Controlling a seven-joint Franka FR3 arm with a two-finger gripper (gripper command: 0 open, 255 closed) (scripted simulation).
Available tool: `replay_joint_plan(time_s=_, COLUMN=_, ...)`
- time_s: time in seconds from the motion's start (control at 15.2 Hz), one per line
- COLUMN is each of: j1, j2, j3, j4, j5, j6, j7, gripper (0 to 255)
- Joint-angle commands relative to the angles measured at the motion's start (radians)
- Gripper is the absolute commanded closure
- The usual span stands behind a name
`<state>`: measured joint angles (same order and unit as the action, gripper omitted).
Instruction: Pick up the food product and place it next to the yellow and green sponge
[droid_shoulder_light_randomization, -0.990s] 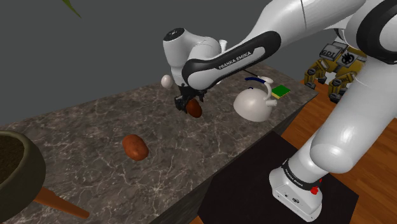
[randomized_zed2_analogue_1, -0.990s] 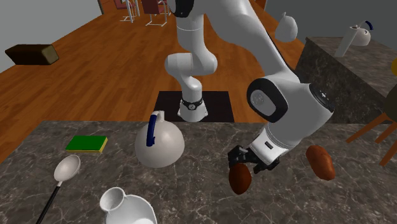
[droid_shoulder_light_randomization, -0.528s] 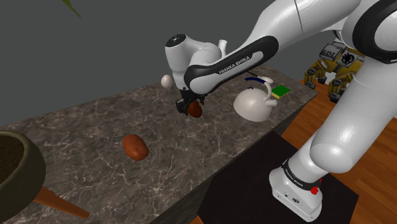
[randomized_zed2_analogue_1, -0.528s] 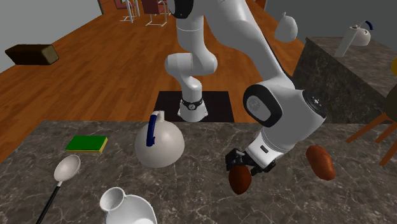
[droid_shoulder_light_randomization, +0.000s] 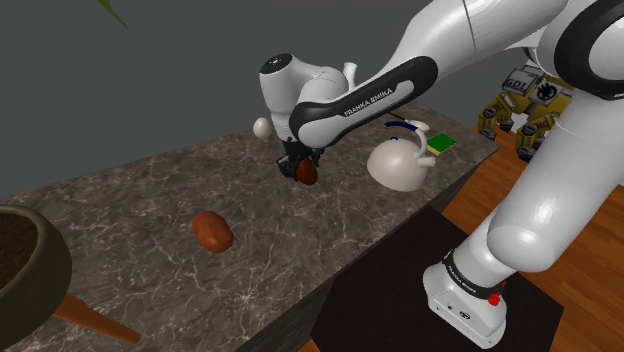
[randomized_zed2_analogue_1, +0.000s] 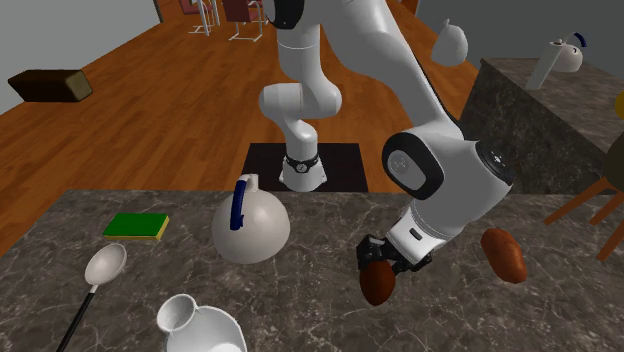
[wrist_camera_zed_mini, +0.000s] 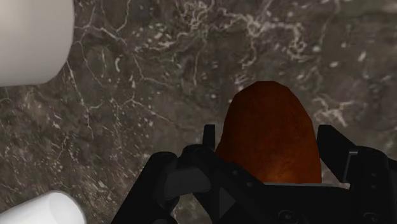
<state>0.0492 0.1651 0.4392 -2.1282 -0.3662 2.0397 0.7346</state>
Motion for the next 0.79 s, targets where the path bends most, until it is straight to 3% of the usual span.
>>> replay_joint_plan(time_s=0.0, j1=0.0, j2=0.001, j3=0.0, j4=0.0, j5=0.0, j6=0.001, j7=0.0, gripper=255)
replay_joint_plan(time_s=0.26, j1=0.0, j2=0.001, j3=0.0, j4=0.0, j5=0.0, j6=0.0, j7=0.0, gripper=255)
replay_joint_plan(time_s=0.73, j1=-0.004, j2=-0.055, j3=0.007, j4=0.034, j5=0.039, j6=-0.076, j7=-0.042, gripper=255)
